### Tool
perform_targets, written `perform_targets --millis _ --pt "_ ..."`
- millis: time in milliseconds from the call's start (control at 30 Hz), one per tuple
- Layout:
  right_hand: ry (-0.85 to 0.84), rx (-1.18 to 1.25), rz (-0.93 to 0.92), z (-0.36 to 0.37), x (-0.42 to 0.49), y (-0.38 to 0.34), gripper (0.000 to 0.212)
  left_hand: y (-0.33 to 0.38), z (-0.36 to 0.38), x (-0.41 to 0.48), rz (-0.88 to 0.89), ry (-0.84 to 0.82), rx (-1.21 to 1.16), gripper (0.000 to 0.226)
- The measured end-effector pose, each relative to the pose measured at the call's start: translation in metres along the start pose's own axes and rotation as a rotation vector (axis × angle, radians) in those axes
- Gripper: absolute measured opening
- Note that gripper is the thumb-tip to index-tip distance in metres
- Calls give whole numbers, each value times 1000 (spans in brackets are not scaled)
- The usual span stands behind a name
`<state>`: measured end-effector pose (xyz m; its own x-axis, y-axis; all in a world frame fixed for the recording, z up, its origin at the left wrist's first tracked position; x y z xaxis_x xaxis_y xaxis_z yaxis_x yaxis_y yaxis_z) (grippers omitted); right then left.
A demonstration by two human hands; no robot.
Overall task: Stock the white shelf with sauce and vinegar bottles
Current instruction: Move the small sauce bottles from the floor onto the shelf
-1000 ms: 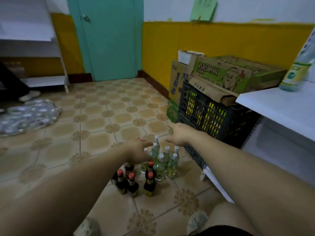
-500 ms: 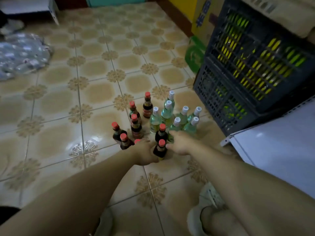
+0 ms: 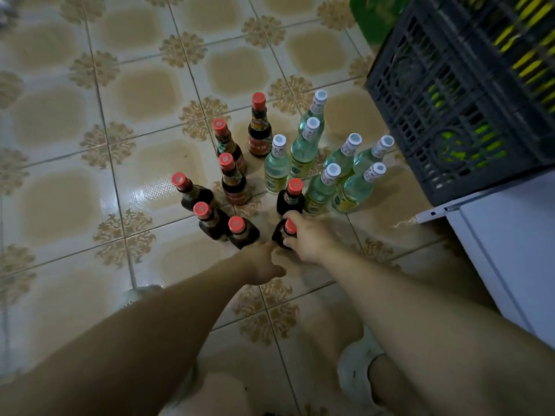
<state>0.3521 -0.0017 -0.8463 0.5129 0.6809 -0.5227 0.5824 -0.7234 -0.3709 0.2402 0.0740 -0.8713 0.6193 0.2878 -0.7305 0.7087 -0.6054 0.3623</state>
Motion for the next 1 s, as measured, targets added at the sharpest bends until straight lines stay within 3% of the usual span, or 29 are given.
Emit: perform_targets --millis 100,333,533,700,900,1000 --pt "71 -11 9 4 -1 -1 34 -6 0 -2 -16 18 -33 82" --pt "195 70 -46 -44 -60 -16 33 2 -24 -43 22 94 -90 94" --pt "437 199 -165 -139 -159 -60 28 34 -59 -127 287 227 -321 114" --pt "755 334 -270 -214 -254 -104 33 66 -95 -225 503 358 -498 112" --pt "1119 681 -429 -292 -353 -143 22 120 -139 -346 743 463 -774 99" --pt "1199 713 -466 -322 -397 -153 43 150 -147 -401 859 515 -850 90"
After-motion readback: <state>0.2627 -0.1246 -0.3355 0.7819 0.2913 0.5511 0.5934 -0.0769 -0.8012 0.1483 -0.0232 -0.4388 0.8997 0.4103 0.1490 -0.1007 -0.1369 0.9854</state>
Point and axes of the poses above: each hand's wrist, its own x-axis towards the middle knuckle, its own z-axis out of the palm, y = z × x, the point moved 2 cm from there along x, towards the middle knuckle, and after that the axes turned 8 degrees about y, right-handed, at the moved point
